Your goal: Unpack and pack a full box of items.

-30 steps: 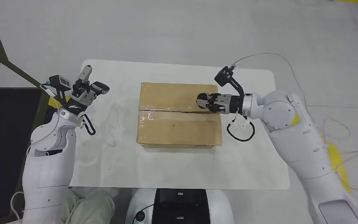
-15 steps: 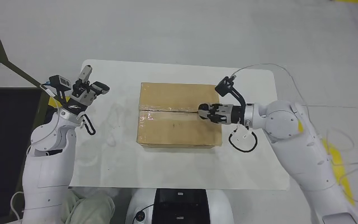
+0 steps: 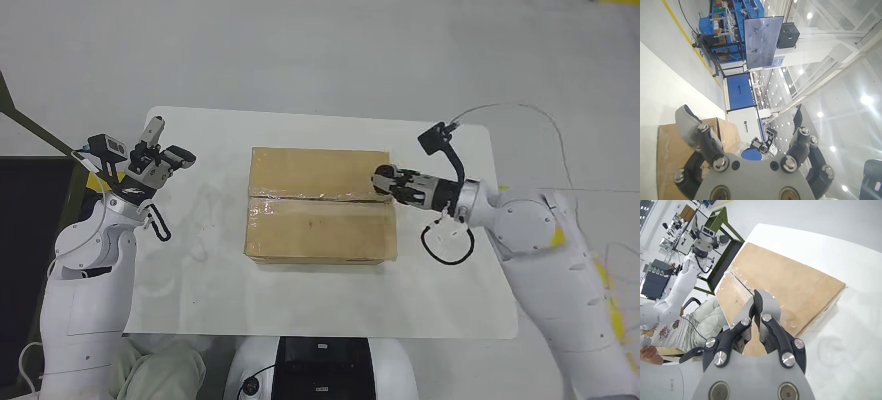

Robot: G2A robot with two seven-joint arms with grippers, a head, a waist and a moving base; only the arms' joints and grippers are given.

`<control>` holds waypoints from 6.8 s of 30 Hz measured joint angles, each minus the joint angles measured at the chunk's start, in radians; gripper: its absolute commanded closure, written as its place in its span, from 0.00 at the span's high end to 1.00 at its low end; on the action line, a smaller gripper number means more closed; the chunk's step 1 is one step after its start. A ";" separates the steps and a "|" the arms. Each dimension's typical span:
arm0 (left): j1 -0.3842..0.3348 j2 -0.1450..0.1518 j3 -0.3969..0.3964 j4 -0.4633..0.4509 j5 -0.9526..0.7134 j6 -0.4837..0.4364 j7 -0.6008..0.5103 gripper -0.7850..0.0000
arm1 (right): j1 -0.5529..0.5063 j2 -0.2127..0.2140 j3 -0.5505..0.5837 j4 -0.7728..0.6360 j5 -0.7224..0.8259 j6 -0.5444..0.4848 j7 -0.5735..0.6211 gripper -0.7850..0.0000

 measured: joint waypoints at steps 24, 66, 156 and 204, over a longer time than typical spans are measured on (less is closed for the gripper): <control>0.000 0.000 0.000 0.000 0.000 0.000 0.000 1.00 | 0.063 -0.015 -0.140 0.064 -0.005 0.073 0.117 0.00; 0.000 0.000 0.000 0.000 0.000 0.000 0.000 1.00 | 0.216 -0.069 -0.237 0.197 0.291 0.269 0.052 0.00; 0.000 0.000 0.000 0.000 0.000 0.000 0.000 1.00 | 0.351 -0.263 -0.421 0.346 0.284 0.785 0.131 0.00; 0.000 0.000 0.000 0.000 0.000 0.000 0.000 1.00 | -0.007 -0.022 0.005 -0.077 -0.036 1.016 0.223 0.00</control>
